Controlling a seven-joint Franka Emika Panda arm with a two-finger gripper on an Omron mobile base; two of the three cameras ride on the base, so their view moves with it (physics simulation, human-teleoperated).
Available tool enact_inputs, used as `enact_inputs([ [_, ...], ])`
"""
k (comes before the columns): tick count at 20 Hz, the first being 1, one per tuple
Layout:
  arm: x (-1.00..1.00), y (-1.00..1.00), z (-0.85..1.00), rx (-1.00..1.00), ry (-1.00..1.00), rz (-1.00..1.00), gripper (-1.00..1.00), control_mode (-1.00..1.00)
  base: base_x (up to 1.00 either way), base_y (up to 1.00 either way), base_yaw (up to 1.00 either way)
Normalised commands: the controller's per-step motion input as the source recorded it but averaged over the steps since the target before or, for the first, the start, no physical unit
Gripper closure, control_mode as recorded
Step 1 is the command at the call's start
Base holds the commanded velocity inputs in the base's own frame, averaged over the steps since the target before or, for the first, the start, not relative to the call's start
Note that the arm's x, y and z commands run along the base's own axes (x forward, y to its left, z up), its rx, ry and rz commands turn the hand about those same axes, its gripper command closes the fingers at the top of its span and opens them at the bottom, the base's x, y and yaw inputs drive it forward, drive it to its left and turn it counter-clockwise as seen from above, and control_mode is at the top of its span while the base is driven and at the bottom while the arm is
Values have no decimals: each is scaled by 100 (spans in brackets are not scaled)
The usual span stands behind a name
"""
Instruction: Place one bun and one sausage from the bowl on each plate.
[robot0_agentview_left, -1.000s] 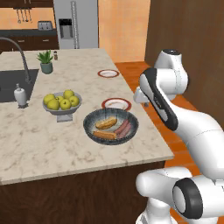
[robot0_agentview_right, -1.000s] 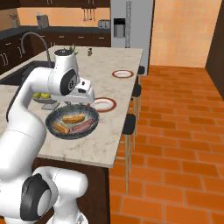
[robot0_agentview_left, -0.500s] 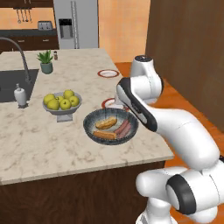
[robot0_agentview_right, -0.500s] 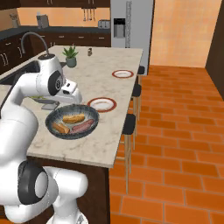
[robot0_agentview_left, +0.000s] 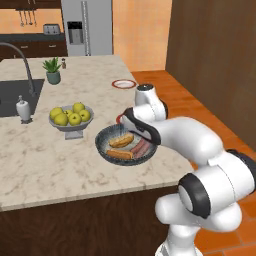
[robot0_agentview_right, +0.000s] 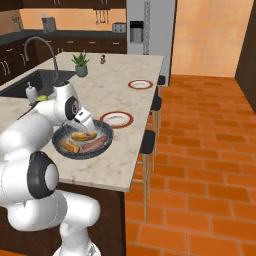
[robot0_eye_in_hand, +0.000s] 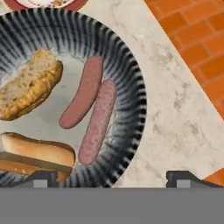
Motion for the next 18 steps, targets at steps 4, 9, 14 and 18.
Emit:
enact_inputs([
  [4,40,0,-85,-12,27,8,-100,-100,0,0,0],
  [9,48,0,-67,-8,28,11,-100,-100,0,0,0],
  [14,44,0,-42,-2,21,3,-100,-100,0,0,0],
  [18,18,0,-60,0,11,0,-100,-100,0,0,0],
])
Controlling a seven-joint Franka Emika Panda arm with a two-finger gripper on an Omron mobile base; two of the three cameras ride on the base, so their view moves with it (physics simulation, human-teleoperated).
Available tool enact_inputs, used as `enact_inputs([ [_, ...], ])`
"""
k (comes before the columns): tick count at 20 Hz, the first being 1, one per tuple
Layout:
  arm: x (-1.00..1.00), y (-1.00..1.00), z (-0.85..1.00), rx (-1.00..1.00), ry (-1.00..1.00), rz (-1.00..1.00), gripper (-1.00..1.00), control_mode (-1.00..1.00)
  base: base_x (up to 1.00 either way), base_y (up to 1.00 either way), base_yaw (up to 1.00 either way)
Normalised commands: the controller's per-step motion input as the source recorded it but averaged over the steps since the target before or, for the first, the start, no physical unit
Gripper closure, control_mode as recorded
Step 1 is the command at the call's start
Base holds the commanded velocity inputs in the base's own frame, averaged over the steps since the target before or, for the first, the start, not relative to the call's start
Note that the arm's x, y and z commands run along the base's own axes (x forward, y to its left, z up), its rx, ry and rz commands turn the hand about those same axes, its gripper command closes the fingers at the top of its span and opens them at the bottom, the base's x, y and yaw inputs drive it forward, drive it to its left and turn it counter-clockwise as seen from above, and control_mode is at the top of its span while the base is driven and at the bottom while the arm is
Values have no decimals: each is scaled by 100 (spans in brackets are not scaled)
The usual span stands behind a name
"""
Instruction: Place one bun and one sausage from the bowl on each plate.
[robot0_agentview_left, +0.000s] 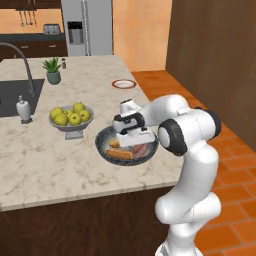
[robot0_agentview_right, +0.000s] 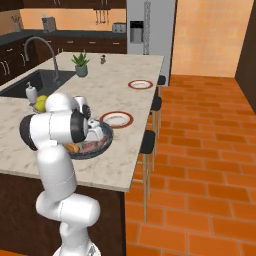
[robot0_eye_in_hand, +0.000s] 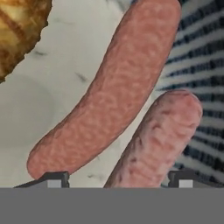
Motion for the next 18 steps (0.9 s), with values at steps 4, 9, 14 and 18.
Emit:
enact_inputs([
  [4,-24,-14,-54,0,2,-2,-100,-100,0,0,0],
  [9,-27,-26,-6,1,-5,-7,-100,-100,0,0,0],
  [14,-33,1,-22,0,-11,-7,-100,-100,0,0,0],
  [18,0,7,-4,0,-9,-1,-100,-100,0,0,0],
])
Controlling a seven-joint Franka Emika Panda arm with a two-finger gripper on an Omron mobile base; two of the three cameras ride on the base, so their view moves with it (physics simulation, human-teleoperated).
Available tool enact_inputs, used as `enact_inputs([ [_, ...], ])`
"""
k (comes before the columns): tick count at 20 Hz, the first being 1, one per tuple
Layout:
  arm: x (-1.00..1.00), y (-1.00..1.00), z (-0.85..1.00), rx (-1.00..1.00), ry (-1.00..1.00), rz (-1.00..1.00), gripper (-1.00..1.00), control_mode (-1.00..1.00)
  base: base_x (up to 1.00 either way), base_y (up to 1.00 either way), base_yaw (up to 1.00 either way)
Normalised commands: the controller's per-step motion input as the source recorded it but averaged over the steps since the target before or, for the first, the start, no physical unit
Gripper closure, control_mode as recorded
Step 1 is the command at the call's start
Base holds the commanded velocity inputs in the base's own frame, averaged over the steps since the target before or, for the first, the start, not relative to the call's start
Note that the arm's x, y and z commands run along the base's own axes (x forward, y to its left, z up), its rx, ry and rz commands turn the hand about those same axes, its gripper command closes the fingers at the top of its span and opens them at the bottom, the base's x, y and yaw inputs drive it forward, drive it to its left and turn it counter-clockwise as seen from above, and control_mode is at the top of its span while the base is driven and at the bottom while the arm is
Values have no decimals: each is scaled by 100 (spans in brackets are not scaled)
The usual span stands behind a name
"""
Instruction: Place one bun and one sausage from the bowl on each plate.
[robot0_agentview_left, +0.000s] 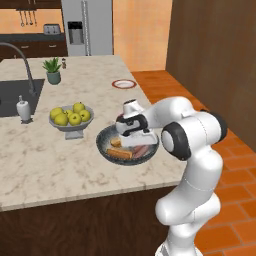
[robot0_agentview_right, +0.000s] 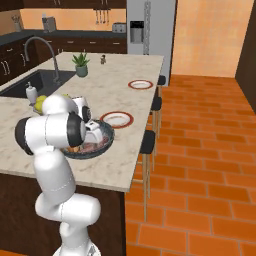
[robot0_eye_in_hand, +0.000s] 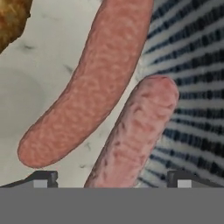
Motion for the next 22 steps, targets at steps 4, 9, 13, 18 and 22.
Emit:
enact_inputs([
  [4,-10,0,-45,-3,-2,-3,-100,-100,0,0,0],
  [9,-3,-2,-73,-4,-2,-8,100,-100,0,0,0],
  [13,-33,-53,-100,1,-16,-9,100,-100,0,0,0],
  [18,-66,-27,12,10,-29,-7,100,-100,0,0,0],
  [22,-41,-9,100,11,-38,-12,100,-100,0,0,0],
])
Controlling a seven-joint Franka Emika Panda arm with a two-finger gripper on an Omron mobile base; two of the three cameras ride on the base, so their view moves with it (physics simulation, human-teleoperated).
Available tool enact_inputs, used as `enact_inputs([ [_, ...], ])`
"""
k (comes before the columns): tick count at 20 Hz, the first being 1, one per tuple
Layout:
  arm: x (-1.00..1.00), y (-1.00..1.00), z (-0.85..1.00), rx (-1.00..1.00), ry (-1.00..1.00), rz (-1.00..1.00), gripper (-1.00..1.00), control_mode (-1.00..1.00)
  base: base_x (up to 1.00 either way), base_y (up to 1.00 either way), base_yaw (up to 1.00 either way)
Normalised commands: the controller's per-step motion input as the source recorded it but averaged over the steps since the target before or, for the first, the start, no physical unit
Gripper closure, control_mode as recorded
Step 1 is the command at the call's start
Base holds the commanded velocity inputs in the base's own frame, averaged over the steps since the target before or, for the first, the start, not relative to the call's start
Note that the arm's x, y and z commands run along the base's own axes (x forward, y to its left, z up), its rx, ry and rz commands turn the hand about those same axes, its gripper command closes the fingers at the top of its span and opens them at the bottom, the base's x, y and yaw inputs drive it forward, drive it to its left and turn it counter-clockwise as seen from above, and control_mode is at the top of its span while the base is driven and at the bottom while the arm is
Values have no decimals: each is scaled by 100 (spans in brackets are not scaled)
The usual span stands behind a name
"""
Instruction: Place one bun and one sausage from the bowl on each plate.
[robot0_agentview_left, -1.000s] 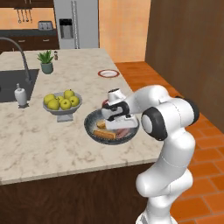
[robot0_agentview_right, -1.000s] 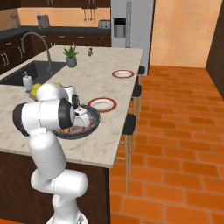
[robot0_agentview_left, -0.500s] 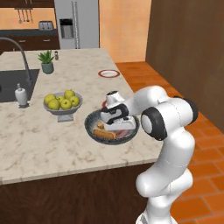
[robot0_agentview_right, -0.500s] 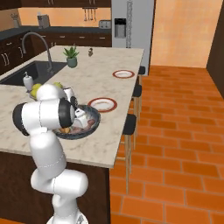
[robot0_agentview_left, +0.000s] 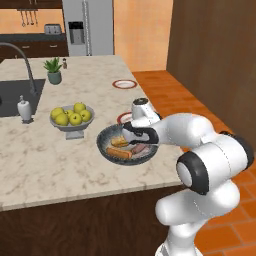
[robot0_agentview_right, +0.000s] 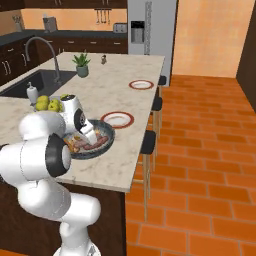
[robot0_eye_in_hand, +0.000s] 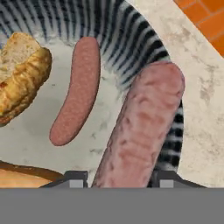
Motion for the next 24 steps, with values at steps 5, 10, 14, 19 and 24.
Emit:
enact_inputs([
  [5,-95,-37,91,8,-21,-3,100,-100,0,0,0],
  [10,-100,-44,4,-4,-4,12,100,-100,0,0,0],
  [14,0,0,0,0,0,0,100,100,-35,-100,0],
  [19,0,0,0,0,0,0,100,100,36,-100,-3],
  [24,0,0,0,0,0,0,100,100,97,-100,0],
])
